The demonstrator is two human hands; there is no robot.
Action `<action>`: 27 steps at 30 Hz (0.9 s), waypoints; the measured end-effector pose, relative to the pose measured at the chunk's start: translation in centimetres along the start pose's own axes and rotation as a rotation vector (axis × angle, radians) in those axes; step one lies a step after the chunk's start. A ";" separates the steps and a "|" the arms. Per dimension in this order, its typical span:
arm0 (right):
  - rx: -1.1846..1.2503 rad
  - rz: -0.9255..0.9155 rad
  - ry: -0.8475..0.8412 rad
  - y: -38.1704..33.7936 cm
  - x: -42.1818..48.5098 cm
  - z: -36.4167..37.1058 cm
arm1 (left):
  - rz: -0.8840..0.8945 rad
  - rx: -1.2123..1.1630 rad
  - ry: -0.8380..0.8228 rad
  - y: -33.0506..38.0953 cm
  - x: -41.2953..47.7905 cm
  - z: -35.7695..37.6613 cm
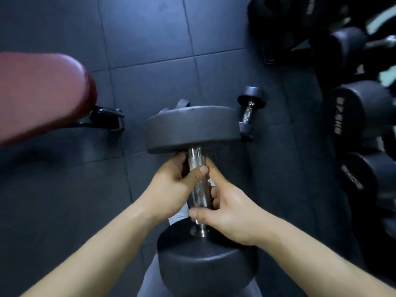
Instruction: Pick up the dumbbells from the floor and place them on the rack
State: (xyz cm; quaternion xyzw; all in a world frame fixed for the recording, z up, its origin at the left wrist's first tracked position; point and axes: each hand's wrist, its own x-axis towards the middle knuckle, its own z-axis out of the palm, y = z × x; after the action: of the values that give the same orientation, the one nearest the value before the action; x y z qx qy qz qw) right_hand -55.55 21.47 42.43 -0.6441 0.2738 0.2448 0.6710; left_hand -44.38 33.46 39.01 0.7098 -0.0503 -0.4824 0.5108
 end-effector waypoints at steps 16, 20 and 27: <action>0.591 -0.051 0.809 6.7 -33.9 2.0 | 0.191 0.661 -0.775 8.1 -17.2 25.6; 0.661 -0.015 0.978 11.6 -41.0 2.0 | 0.217 0.720 -0.894 7.1 -22.3 34.2; 0.676 -0.048 1.094 19.5 -55.7 -0.4 | 0.237 0.745 -0.983 5.1 -32.3 49.2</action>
State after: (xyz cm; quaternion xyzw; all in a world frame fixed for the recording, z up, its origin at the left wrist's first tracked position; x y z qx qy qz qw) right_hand -109.49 23.41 66.19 -0.4346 0.6240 -0.2341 0.6057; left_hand -95.57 16.02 62.79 0.5249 -0.5224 -0.6427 0.1963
